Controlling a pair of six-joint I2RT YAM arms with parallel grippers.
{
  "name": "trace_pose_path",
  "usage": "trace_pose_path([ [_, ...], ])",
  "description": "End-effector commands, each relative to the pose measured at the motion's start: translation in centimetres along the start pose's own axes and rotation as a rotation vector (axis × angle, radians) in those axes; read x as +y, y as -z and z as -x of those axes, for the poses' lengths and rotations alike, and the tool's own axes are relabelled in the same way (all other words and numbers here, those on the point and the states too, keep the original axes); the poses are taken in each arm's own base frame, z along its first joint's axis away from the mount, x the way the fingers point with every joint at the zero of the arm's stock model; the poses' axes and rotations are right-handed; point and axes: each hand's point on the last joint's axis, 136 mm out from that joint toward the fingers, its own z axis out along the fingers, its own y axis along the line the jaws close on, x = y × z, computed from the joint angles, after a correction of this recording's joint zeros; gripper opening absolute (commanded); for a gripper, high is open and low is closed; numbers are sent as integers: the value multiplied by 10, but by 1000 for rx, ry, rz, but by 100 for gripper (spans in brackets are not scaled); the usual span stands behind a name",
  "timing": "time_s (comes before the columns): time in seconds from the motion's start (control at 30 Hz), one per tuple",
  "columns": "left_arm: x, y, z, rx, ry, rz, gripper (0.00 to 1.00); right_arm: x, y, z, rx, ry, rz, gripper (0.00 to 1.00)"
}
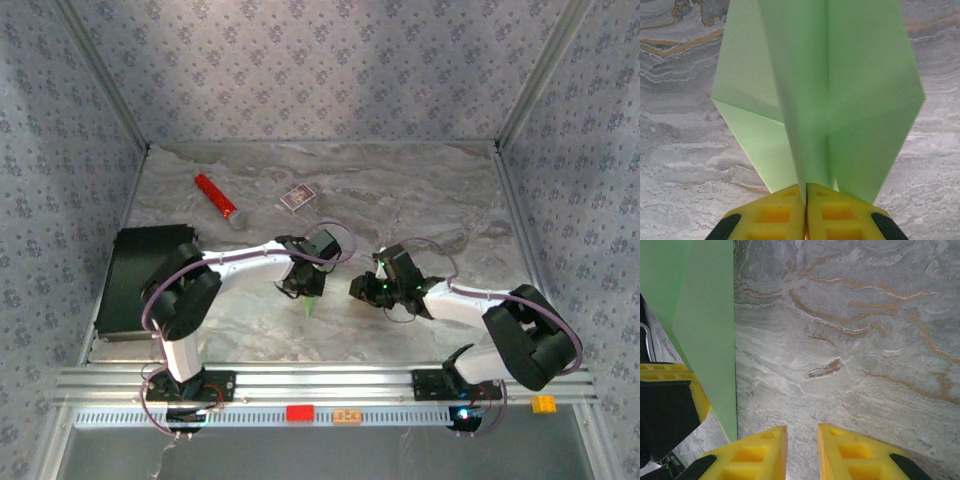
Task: Fold a paper plane with a square sheet of paper (pick it up from the middle)
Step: Move the paper plane to the center of the table.
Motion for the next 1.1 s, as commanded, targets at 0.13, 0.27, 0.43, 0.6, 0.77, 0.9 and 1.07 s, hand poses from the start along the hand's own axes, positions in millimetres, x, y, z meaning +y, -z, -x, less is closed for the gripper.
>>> trace_pose_path([
  [0.13,5,10,0,-6,7,37,6,5,0,4,-14,5,7,25],
  [0.27,10,14,0,-6,7,63,5,7,0,4,-15,5,12,25],
  [0.43,8,15,0,-11,9,56,5,9,1,4,-15,6,15,25],
  [0.6,5,16,0,-13,9,42,7,9,1,5,-18,6,15,25],
  [0.77,1,17,2,-23,7,26,9,9,1,5,-19,8,18,25],
  [0.9,0,16,1,-19,2,22,11,9,1,5,-21,9,17,25],
  [1.07,-2,14,-2,-7,3,9,13,8,1,4,-18,7,15,25],
])
